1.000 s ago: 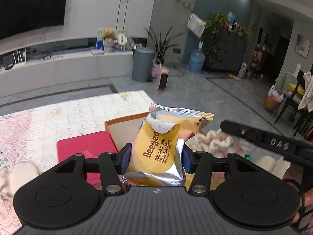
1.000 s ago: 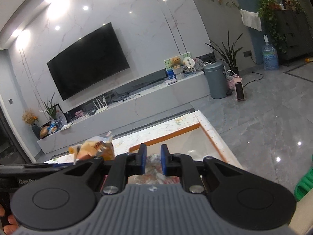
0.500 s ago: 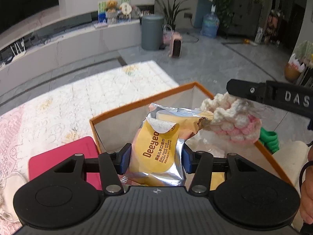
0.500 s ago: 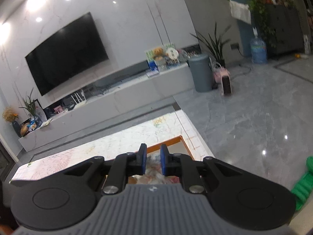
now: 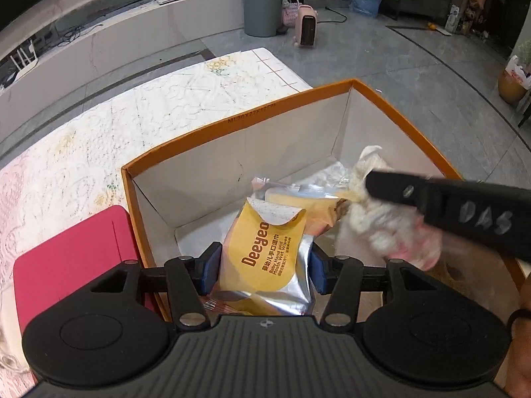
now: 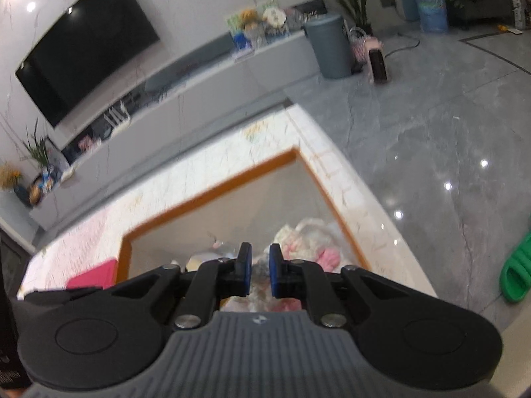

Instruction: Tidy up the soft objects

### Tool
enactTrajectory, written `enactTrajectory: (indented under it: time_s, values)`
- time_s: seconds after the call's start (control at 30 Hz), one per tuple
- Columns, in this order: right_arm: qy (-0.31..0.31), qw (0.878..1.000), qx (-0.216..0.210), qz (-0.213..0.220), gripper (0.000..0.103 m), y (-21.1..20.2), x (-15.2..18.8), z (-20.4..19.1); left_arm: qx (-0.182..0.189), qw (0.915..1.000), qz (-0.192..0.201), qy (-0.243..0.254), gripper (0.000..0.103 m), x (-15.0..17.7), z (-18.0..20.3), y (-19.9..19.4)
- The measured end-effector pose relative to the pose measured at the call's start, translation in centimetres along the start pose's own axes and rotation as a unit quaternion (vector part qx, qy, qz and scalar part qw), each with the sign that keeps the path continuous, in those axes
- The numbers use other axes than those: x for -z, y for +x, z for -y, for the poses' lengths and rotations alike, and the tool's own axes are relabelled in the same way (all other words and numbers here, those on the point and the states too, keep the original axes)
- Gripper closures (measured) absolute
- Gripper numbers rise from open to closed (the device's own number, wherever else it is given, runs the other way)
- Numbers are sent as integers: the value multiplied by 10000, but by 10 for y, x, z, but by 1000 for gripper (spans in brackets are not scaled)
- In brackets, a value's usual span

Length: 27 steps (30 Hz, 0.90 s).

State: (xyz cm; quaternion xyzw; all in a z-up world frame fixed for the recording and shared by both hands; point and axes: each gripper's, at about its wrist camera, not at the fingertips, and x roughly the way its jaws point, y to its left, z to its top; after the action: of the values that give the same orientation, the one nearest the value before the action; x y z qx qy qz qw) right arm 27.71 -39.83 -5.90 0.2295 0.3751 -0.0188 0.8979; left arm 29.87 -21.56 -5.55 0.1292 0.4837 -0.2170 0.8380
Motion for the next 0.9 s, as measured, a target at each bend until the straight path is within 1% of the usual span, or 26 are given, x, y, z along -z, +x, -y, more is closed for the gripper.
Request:
enactTrajectory:
  time_s: [0.07, 0.13, 0.27, 0.3, 0.37, 0.4, 0.43, 0.47, 0.57, 0.63, 0.7, 0.83, 0.9]
  values:
    - [-40, 9998, 57, -178, 95, 7, 4, -2, -1, 10000, 58, 39, 33, -1, -1, -4]
    - [46, 9994, 61, -345, 95, 15, 6, -1, 42, 9999, 156, 37, 24, -4, -2, -8]
    - [165, 9988, 11, -470, 93, 18, 7, -2, 26, 9997, 241, 83, 23, -4, -3, -19]
    - [140, 9988, 25, -462, 91, 17, 7, -4, 30, 9996, 257, 64, 23, -4, -4, -22]
    - [40, 9991, 43, -415, 89, 12, 6, -9, 51, 9994, 330, 30, 23, -5, -5, -27]
    - [-3, 9992, 55, -386, 86, 8, 5, -12, 61, 9993, 375, 18, 23, -4, -6, -32]
    - [-39, 9993, 83, -357, 78, 4, 4, -14, 64, 9991, 410, 16, 23, -6, -6, -35]
    - [-70, 9994, 100, -315, 76, 0, 3, -16, 59, 9990, 444, 25, 23, -5, -6, -40]
    - [-188, 9995, 171, -187, 74, -13, 1, -25, 25, 9987, 510, 50, 24, -5, -8, -50]
    - [-230, 9994, 215, -116, 69, -22, -1, -28, 9, 9984, 556, 51, 25, -2, -11, -57]
    - [-297, 9992, 262, -65, 68, -32, 0, -33, 35, 9983, 584, 53, 25, 2, -14, -66]
    - [-509, 9980, 372, -28, 67, -48, 5, -43, 24, 9974, 722, 67, 25, 11, -19, -85]
    - [-602, 9974, 384, 12, 64, -58, 10, -49, 40, 9967, 809, -18, 25, 17, -24, -96]
